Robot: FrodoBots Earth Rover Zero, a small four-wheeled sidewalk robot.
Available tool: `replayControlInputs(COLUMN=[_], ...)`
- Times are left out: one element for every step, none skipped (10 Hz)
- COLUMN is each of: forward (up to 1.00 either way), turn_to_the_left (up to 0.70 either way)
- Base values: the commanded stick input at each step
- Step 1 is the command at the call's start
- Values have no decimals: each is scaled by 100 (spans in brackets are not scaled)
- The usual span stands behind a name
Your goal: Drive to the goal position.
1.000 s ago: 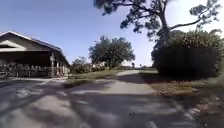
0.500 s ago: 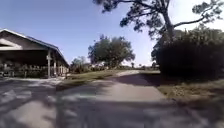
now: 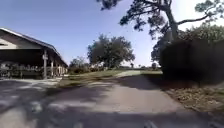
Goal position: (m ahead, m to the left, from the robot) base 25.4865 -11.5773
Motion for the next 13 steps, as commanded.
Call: replayControlInputs(forward=[100, 100, 100, 100, 100, 100, 100, 100, 100, 100, 100, 100, 100], turn_to_the_left=[3, 3, 3, 4, 3, 2, 2, 2, 0, -13, -24, -30, -35])
